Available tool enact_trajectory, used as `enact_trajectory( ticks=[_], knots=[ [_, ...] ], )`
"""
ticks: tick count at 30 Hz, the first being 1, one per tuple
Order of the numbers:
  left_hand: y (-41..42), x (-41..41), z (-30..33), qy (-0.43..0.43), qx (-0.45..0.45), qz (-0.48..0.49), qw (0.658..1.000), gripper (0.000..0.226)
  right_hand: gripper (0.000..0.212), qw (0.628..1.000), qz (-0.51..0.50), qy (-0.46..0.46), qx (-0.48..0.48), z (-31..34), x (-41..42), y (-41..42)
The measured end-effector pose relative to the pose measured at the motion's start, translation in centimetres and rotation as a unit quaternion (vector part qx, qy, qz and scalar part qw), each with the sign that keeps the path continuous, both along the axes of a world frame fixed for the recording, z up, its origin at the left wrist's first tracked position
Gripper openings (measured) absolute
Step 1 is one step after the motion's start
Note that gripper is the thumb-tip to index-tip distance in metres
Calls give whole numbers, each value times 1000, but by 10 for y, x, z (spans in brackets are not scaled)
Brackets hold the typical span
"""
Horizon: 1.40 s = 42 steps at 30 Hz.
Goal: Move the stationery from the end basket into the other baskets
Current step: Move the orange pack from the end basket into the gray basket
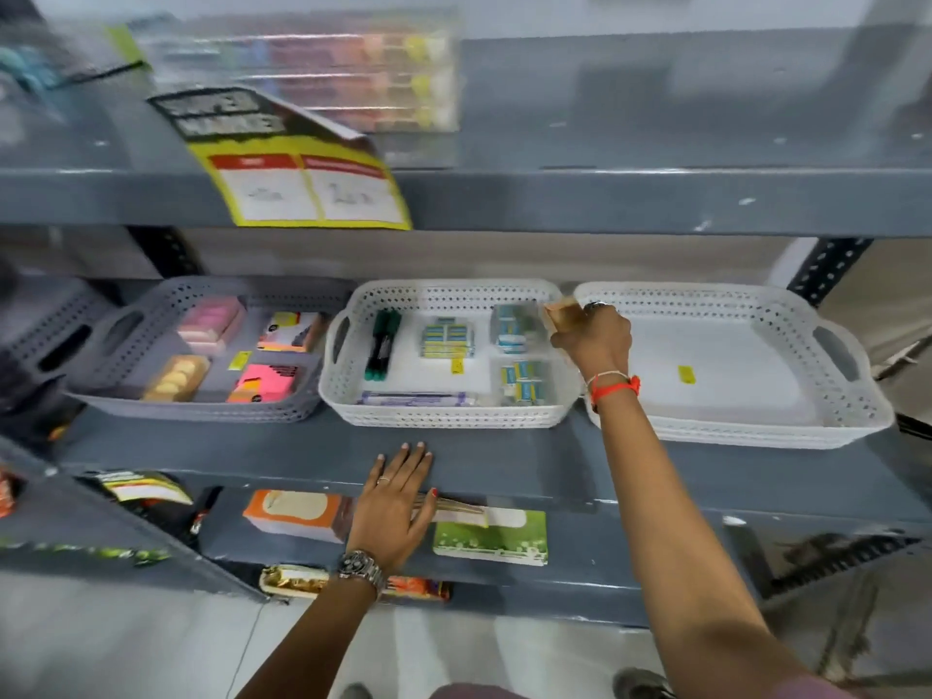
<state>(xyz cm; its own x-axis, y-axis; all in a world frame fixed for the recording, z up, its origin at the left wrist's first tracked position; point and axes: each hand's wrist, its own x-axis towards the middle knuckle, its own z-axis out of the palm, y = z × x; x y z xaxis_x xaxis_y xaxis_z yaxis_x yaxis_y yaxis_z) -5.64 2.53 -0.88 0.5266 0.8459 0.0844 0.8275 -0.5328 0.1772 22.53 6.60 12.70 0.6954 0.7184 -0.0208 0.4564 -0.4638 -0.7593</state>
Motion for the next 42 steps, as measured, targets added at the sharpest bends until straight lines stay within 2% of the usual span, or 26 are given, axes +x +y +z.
enact_trajectory(
  ticks=[5,9,12,18,21,28,32,35,36,39,42],
  knots=[
    [16,-50,1,-1,-3,11,1000,52,37,998,61,9,-3,-2,-66,29],
    [36,-114,2,-17,-9,38,999,51,23,993,118,-2,-16,-1,-152,54],
    [51,-150,0,-21,-11,51,998,51,22,990,143,2,-10,-2,-206,71],
    [78,-211,-3,-24,-7,68,997,51,34,980,198,-12,-2,-5,-295,107],
    [92,-239,-3,-20,1,73,997,51,28,977,210,-13,-14,-4,-337,122],
    [121,-295,-2,-15,30,94,995,51,46,977,205,21,-48,-6,-416,149],
    [136,-315,-6,-28,71,98,992,50,43,978,188,38,-78,-17,-446,162],
    [142,-323,0,-123,107,116,980,48,36,963,194,128,-136,-42,-462,159],
    [144,-324,6,-172,122,134,968,47,32,964,193,123,-136,-44,-467,160],
    [162,-322,38,-314,179,180,915,40,27,985,165,27,-43,-34,-474,173],
    [186,-315,76,-386,158,201,886,38,42,982,176,40,-54,-26,-480,177]
  ],
)
